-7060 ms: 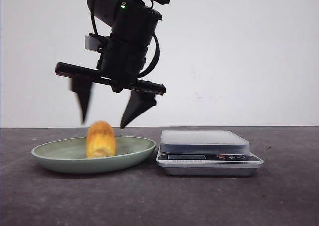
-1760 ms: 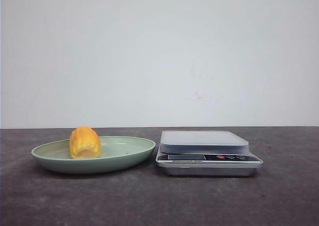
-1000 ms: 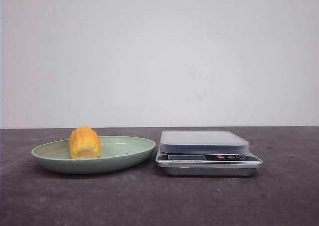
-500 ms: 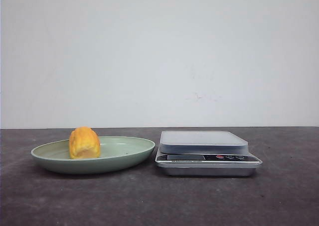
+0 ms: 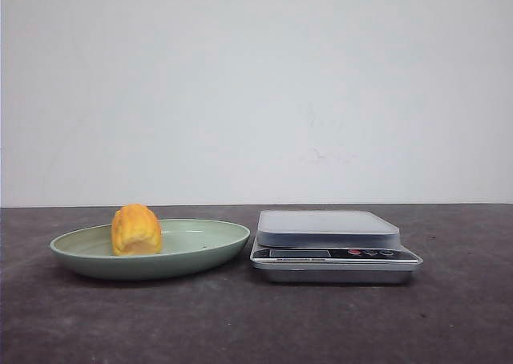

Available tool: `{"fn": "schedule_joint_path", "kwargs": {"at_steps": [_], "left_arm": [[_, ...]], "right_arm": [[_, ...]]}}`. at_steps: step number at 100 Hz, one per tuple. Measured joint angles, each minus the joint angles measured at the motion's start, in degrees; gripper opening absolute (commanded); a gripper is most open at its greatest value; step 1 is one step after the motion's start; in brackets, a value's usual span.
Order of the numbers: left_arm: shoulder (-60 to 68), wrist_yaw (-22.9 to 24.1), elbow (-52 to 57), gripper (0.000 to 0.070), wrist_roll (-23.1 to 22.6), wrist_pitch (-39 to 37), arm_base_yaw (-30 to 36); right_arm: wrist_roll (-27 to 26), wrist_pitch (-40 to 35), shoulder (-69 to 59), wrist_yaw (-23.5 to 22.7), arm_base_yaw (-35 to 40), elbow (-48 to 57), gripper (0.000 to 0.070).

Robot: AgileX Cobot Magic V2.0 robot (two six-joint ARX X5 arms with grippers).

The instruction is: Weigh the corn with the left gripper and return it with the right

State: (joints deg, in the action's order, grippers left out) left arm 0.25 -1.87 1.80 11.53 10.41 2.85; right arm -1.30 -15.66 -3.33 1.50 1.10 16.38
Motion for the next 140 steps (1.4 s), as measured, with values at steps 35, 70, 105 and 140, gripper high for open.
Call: {"fn": "schedule_joint_path", "kwargs": {"at_steps": [35,70,105,140], "left_arm": [[0.0,0.0,0.0,0.0006,-0.02,0.0,0.0],[0.0,0.0,0.0,0.0006,0.0,0.0,0.0],[0.0,0.0,0.0,0.0006,0.0,0.0,0.0],[0.0,0.0,0.0,0.0006,0.0,0.0,0.0]], "right_arm": [[0.0,0.52,3.04,0.0,-0.04,-12.33,0.0006],[0.0,5.66,3.04,0.0,-0.04,-15.34,0.0006],[0.0,5.88,3.04,0.0,-0.04,-15.37,0.0006],[0.0,5.9,3.04,0.0,-0.04,-15.37,0.0006]]}}
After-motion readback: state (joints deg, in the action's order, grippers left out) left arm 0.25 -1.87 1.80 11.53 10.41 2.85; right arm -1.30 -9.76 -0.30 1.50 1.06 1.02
